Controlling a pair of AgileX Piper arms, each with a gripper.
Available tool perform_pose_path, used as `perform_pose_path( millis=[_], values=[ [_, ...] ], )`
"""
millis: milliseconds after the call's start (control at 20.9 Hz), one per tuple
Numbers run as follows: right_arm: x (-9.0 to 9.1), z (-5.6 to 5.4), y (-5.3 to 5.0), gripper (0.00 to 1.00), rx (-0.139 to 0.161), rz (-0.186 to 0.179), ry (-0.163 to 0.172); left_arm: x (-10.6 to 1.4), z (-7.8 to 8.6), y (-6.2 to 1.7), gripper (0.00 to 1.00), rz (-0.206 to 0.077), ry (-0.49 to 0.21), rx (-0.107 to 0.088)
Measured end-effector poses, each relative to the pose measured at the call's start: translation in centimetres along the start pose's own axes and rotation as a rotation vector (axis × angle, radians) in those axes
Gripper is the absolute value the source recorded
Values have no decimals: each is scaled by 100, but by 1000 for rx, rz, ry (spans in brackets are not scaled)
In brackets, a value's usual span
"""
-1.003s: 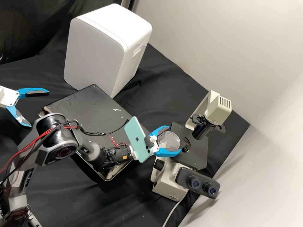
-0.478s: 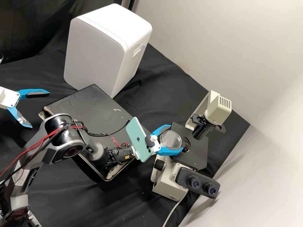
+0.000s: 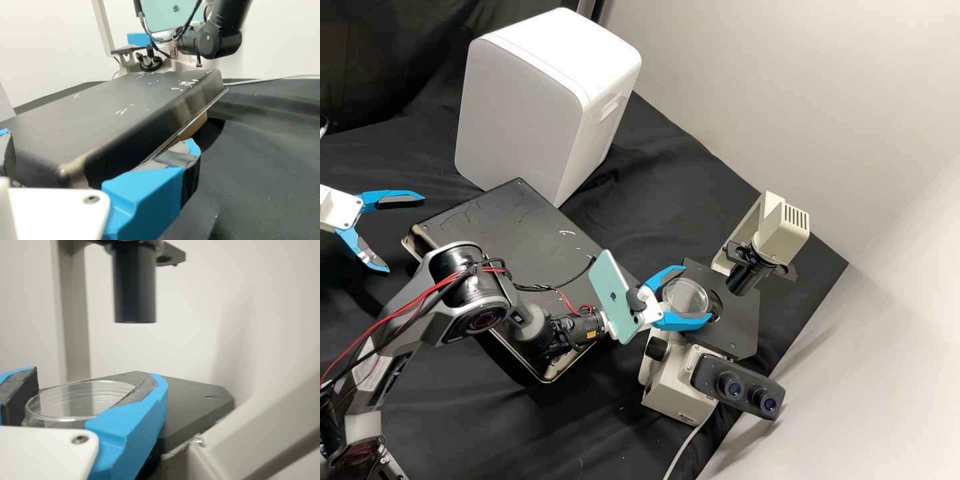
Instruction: Place the petri dish on the microscope
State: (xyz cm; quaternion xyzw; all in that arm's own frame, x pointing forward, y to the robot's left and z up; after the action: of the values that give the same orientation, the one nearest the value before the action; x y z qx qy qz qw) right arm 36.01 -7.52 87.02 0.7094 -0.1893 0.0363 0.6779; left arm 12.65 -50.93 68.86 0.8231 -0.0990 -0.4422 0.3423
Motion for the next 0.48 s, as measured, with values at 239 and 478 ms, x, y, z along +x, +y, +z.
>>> perform_pose_path(
  millis=[239,478],
  values=[
    [128,103,42,0,2,45,-24,10,-14,-27,100,-14,16,15],
    [189,169,38,0,-10,82,-37,21,-27,-58,100,-31,32,22]
  ],
)
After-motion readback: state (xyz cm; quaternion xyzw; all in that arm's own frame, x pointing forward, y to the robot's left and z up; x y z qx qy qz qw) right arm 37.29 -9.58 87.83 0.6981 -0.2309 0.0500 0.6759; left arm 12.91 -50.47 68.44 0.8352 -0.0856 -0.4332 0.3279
